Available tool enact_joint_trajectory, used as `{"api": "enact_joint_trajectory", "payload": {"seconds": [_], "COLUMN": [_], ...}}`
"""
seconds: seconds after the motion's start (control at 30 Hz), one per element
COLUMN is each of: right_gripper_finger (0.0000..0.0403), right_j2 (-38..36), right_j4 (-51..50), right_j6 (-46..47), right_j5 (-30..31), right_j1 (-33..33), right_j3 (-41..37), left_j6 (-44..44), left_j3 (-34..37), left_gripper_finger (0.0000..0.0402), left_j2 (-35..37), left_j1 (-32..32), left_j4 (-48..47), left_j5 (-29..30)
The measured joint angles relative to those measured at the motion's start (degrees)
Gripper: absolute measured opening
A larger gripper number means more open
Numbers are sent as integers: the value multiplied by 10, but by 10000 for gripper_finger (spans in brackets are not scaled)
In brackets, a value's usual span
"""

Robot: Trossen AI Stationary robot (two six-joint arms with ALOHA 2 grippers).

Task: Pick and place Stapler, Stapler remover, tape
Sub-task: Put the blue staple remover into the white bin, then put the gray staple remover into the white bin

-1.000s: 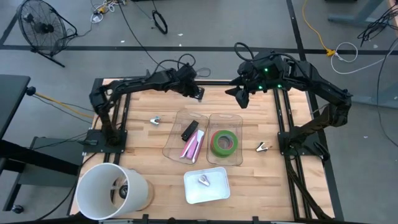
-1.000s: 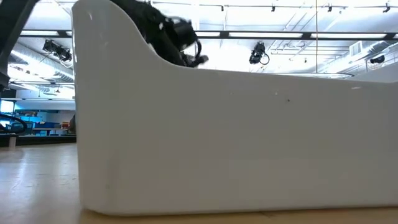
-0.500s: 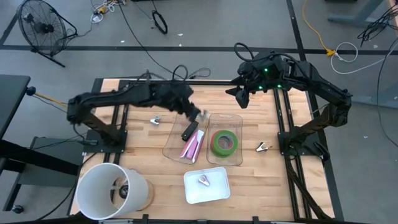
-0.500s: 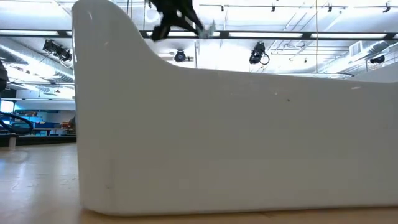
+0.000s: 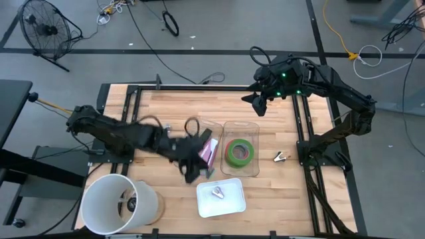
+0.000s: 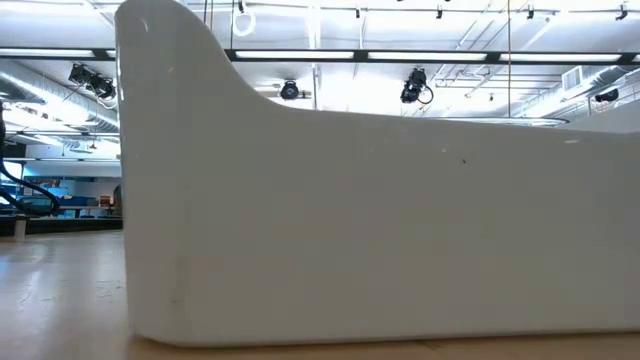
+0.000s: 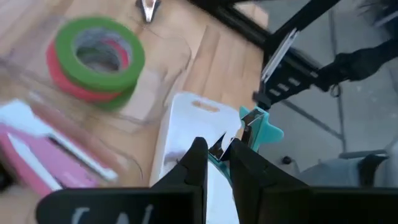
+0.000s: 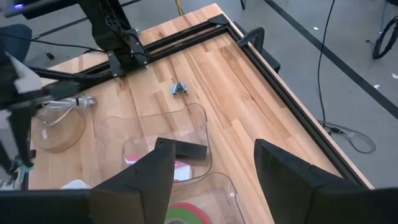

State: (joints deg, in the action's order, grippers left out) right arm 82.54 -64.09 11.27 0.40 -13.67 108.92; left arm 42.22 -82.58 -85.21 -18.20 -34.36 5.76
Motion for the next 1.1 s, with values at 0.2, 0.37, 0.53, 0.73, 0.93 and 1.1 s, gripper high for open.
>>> {"api": "enact_joint_trajectory", "payload": {"seconds": [0.2, 0.37, 0.53, 0.73, 0.93, 1.1], "right_gripper_finger": [220, 220, 220, 220, 220, 220], "right_j2": [0, 0, 0, 0, 0, 0], "right_j4": [0, 0, 1, -4, -8, -8], "right_j6": [-2, -11, -12, -13, -16, -28], "right_j5": [0, 0, 0, 0, 0, 0], "right_j1": [0, 0, 0, 0, 0, 0], "right_j3": [0, 0, 0, 0, 0, 0], "left_j6": [67, 109, 126, 126, 140, 141], "left_j3": [1, 1, 1, 1, 1, 1], "left_gripper_finger": [41, 41, 41, 58, 134, 178], "left_j2": [-46, -104, -147, -149, -149, -149], "left_j1": [-60, -76, -68, -60, -60, -60], "left_j4": [26, 39, 85, 102, 108, 111], "left_j5": [47, 38, -5, -15, -15, -5]}}
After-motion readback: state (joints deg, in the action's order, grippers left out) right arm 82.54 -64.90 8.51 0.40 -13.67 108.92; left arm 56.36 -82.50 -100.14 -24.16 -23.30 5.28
